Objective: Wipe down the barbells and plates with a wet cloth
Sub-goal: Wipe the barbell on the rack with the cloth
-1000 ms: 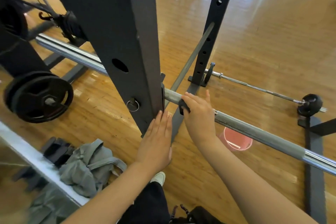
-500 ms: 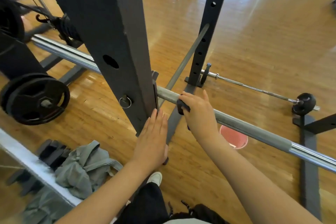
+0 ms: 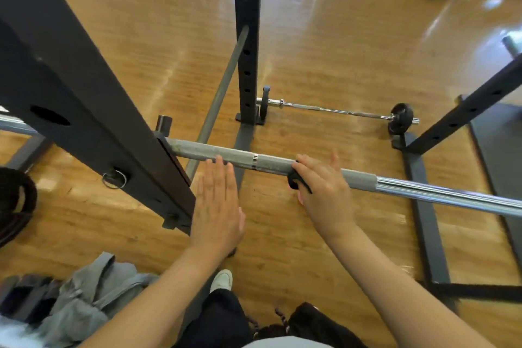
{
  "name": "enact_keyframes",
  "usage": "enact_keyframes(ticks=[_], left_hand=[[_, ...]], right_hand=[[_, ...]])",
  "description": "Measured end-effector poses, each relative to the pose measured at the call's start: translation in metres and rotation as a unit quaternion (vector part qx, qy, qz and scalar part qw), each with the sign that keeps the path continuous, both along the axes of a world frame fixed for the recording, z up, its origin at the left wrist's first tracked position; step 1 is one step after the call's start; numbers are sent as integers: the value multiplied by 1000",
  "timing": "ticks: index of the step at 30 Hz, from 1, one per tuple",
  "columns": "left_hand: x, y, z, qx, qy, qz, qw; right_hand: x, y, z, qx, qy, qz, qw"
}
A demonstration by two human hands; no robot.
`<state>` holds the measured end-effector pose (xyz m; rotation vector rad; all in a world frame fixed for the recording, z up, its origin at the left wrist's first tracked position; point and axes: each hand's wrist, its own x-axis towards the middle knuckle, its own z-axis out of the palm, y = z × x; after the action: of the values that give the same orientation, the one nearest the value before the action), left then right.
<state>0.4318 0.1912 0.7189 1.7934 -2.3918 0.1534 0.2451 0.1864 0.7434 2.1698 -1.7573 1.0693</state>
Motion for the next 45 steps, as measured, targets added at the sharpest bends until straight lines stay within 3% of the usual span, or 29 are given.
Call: enact_keyframes(ticks=[5,12,19,24,28,35,41,45], left_hand=[[-23,-22,14,-24,12,-67,997],[-37,-62,34,-17,-91,-117,989],[-38,-61,32,-29,-92,-120,988],[-54,-64,40,-57,-87,-146,984],[-90,-62,44,-60,-92,-206,972],[-98,-69,46,58,-91,-259,960],[-103,-81,55,176,-76,-260,946],[-101,-80,53,128,-78,-272,951]], right_hand=[[30,-20,4,36,13,67,997],[-25,9,0,46,23,30,998],[-38,20,-12,-13,-11,-58,998],[-16,5,-8,-10,8,-16,1000],[-52,21,-8,18,33,-22,999],[-83,44,-10,22,-11,-102,994],[-73,38,-5,14,14,-124,992],[-39,20,0,20,40,-60,997]])
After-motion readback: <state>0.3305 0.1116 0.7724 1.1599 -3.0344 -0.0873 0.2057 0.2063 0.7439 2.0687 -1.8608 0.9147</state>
